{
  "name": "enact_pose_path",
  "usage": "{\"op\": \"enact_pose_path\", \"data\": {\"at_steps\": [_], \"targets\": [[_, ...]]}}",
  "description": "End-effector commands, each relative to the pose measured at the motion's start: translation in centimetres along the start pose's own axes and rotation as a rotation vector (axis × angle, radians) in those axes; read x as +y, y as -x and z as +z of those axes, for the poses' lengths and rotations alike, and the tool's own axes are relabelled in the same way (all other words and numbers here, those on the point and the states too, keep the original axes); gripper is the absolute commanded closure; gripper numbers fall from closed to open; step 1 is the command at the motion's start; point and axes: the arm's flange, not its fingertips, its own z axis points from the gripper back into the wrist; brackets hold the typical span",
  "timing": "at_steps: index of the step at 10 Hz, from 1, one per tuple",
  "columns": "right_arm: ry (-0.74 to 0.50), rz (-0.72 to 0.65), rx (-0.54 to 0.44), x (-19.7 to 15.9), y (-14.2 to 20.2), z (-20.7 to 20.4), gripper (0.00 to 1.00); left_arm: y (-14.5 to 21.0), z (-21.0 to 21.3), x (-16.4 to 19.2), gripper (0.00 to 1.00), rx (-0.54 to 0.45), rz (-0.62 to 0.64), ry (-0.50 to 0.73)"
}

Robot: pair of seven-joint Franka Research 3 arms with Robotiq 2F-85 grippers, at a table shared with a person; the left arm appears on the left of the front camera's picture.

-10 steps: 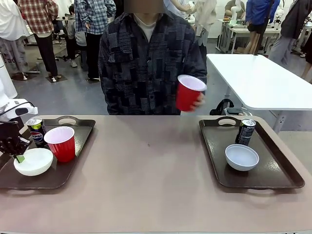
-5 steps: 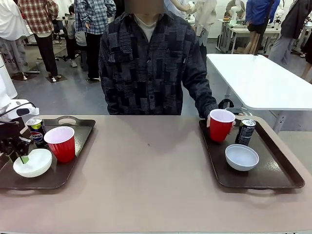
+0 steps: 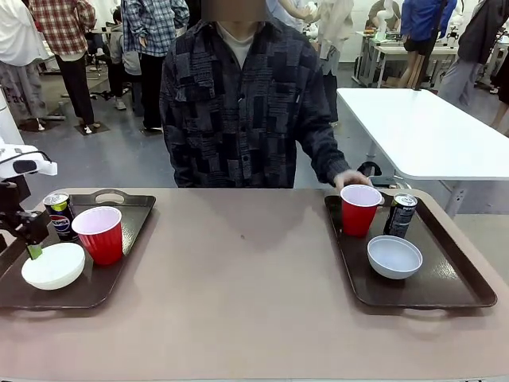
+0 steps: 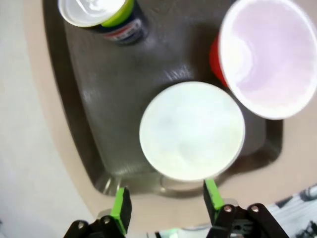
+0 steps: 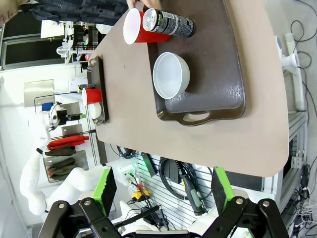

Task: Prepare tableware on both trays.
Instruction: Pick up a Picnic Bowl from the table and place it on a Handle tray.

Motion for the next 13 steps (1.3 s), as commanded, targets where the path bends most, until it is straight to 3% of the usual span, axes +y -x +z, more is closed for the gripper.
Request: {"op": "enact_pose_path", "data": {"at_steps": [1,2,6,7,13], "targets": [[-0.003,0.020,0.004,-0.2,0.2,0.1,0.00,1.7,3.4,-0.7,0.07,-0.003,-0.063,0.025],[-0.003,0.020,0.004,-0.2,0.2,0.1,0.00,2.6,5.1,-0.8,0.00,-0.018,-0.065,0.029],[-0.003,0.020,0.004,-0.2,0.2,0.1,0.00,3.8,7.6,-0.1,0.00,-0.061,-0.033,0.137],[-0.003,0.020,0.004,-0.2,0.2,0.1,0.00,3.4,7.6,-0.7,0.00,-0.057,-0.041,0.031],[-0.003,0.020,0.004,-0.2,0.2,0.1,0.00,3.4,7.6,-0.7,0.00,-0.057,-0.041,0.031]]}}
